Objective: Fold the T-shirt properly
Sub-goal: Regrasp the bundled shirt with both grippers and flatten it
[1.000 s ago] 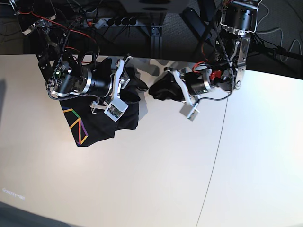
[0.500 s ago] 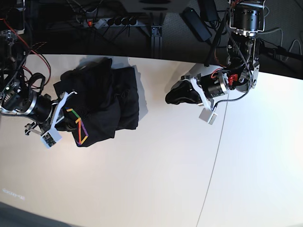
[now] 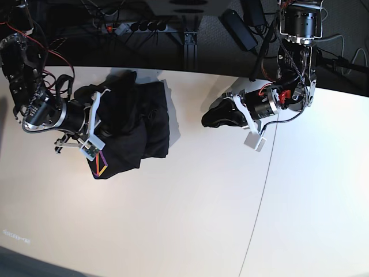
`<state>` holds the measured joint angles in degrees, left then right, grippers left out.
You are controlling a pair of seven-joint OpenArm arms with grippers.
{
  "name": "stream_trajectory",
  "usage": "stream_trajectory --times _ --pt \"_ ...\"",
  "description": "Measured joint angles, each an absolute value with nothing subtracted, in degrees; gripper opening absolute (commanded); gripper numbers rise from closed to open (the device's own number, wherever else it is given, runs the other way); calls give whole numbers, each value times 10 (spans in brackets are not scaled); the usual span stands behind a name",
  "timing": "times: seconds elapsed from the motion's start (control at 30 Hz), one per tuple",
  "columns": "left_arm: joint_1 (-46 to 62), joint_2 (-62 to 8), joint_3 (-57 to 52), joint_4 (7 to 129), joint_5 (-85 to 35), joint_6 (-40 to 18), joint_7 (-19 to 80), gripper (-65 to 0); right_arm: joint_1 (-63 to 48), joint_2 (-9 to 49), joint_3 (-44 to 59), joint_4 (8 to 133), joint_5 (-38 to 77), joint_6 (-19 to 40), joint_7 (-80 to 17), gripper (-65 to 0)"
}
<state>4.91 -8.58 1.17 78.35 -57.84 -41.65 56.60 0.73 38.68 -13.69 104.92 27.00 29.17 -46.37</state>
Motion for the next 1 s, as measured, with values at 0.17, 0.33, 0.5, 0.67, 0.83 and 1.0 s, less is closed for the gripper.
stream_trajectory --times 0.17,0.33,0.5,0.67,0.83,1.0 --pt "49 -86 11 783 -579 -416 571 -650 61 329 -195 1000 201 291 -440 -650" --pt "49 -86 11 783 -581 -416 577 -650 124 271 -199 978 188 291 -427 -650" --pt "49 -86 11 783 -581 -416 577 -650 171 236 -199 968 190 291 -427 -650" --pt "49 -86 12 790 -581 -416 586 -650 199 217 -199 955 182 291 -424 -650" --pt "73 -86 35 881 -577 -400 641 -650 213 223 -192 901 122 291 -410 -650" --pt "71 -87 136 991 -550 -397 621 -650 250 240 -191 800 124 291 -376 -650"
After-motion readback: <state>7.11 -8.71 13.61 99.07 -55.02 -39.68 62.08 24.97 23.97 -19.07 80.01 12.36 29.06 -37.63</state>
